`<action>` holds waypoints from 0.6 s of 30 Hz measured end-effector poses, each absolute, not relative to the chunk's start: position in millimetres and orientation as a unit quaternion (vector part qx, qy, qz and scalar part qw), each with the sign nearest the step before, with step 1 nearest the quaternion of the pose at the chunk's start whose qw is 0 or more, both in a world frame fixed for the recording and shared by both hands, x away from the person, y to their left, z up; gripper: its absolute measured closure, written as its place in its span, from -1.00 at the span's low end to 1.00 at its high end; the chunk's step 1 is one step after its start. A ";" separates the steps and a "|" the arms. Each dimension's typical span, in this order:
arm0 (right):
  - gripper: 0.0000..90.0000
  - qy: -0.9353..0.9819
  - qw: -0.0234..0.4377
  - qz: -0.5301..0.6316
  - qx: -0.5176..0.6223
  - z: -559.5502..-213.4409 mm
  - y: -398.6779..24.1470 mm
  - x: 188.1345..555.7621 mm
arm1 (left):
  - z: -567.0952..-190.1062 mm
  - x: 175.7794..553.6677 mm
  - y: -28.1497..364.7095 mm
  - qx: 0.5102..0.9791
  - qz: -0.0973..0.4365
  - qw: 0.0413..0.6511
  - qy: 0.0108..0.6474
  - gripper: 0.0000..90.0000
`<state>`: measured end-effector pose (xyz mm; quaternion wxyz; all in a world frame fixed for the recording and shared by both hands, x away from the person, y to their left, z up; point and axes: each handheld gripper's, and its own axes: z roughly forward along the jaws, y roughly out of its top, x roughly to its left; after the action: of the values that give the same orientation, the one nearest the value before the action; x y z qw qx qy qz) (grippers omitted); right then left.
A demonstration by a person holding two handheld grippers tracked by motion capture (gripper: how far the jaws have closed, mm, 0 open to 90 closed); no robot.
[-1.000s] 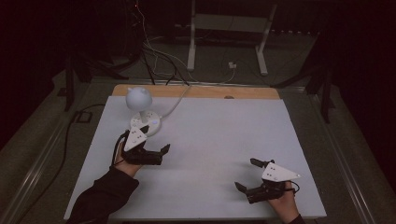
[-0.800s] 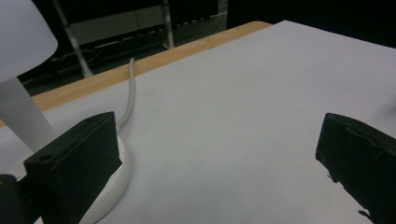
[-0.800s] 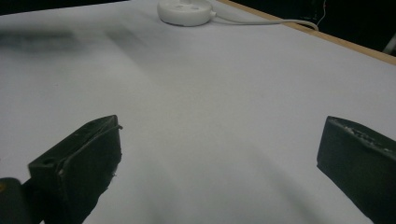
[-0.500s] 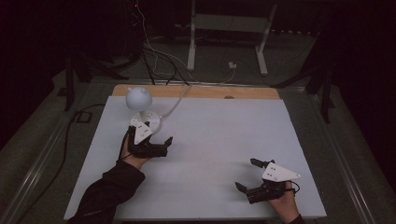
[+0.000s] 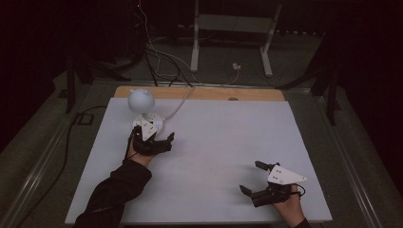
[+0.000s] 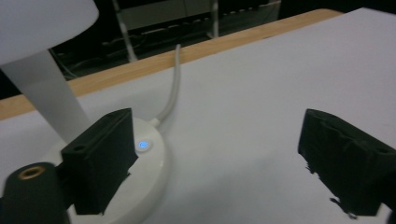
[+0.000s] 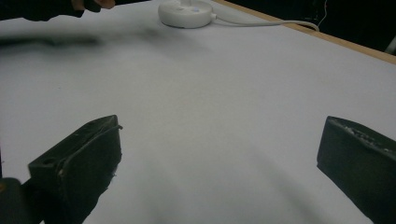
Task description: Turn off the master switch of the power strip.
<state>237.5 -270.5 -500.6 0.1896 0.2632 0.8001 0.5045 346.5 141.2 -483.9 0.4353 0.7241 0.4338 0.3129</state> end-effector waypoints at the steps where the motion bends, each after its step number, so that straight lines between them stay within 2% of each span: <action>1: -1.00 0.801 0.190 0.504 0.262 -500.7 -270.5 237.3 | -484.1 347.8 141.4 0.723 0.313 0.435 0.436 -0.63; 6: -1.00 0.801 0.190 0.504 0.263 -500.7 -270.6 237.5 | -487.1 353.5 142.0 0.725 0.317 0.427 0.439 -0.44; 7: -1.00 0.801 0.190 0.503 0.263 -500.5 -270.4 237.3 | -488.2 354.7 142.0 0.726 0.317 0.425 0.438 -0.33; 8: -1.00 0.801 0.190 0.503 0.263 -500.5 -270.4 237.3 | -489.0 355.7 141.8 0.727 0.320 0.421 0.437 -0.33; 15: -1.00 0.800 0.191 0.505 0.263 -499.9 -270.8 237.0 | -493.2 363.1 142.4 0.723 0.331 0.407 0.449 0.21; 18: -1.00 0.799 0.190 0.506 0.264 -499.9 -271.2 236.9 | -494.0 364.8 143.4 0.723 0.334 0.407 0.448 0.36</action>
<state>236.9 -271.2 -499.9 0.1901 0.2643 0.7989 0.5057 364.8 143.4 -494.0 0.4067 0.7229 0.4479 0.3338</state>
